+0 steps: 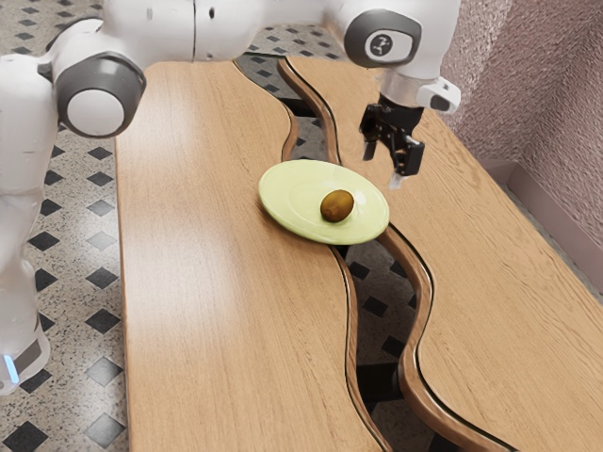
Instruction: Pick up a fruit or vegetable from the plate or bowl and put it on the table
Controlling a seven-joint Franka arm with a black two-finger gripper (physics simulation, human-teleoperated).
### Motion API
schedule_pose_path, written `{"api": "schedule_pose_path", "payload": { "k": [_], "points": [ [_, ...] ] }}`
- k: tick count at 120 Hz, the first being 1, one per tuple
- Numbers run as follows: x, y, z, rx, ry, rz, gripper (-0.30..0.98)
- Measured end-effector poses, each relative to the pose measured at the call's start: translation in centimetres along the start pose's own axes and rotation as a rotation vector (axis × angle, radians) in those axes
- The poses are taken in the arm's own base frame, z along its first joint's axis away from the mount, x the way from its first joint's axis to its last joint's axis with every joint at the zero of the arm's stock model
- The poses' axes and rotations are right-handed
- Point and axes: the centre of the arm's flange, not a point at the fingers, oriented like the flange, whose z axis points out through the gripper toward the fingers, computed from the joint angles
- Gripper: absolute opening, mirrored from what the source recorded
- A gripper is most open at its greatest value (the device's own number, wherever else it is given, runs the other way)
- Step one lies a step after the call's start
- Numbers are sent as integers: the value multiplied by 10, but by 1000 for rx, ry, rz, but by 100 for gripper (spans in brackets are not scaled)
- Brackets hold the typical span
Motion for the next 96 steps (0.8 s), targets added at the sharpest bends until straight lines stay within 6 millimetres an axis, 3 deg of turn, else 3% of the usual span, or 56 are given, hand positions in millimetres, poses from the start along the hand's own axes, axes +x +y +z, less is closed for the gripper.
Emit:
{"api": "schedule_pose_path", "payload": {
  "k": [18,42,65,85,96],
  "points": [
    [10,-29,6,-33,-28,-200,69],
    [17,-103,7,-84,-69,-515,69],
    [-17,-131,67,-73,-216,-719,68],
    [-9,-134,98,-62,-221,-816,68],
    [-2,-170,101,-57,-199,-889,68]
  ]
}}
